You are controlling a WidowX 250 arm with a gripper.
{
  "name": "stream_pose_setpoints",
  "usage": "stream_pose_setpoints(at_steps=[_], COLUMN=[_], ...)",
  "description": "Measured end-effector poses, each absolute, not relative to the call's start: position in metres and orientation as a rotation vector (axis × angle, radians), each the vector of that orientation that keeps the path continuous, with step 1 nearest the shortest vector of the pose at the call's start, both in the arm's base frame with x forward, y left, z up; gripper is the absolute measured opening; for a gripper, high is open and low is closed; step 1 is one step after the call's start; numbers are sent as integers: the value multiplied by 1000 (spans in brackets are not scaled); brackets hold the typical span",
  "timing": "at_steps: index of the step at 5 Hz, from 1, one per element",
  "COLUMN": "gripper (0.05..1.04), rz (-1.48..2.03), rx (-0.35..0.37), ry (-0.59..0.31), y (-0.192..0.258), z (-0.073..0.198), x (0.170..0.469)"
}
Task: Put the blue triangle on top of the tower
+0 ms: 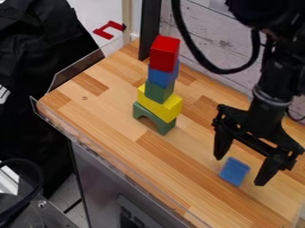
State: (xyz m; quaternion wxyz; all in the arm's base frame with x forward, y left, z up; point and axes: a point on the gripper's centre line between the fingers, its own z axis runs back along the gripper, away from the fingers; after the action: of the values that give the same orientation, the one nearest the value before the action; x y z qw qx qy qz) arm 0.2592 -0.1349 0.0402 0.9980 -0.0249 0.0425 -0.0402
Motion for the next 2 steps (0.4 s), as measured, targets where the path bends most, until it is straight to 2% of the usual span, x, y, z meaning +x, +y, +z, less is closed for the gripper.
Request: stream_pose_setpoints(at_steps=[2], gripper=[1001], rz=[-85], rx=[-47], ry=[130], y=[-137], z=[21], x=[263])
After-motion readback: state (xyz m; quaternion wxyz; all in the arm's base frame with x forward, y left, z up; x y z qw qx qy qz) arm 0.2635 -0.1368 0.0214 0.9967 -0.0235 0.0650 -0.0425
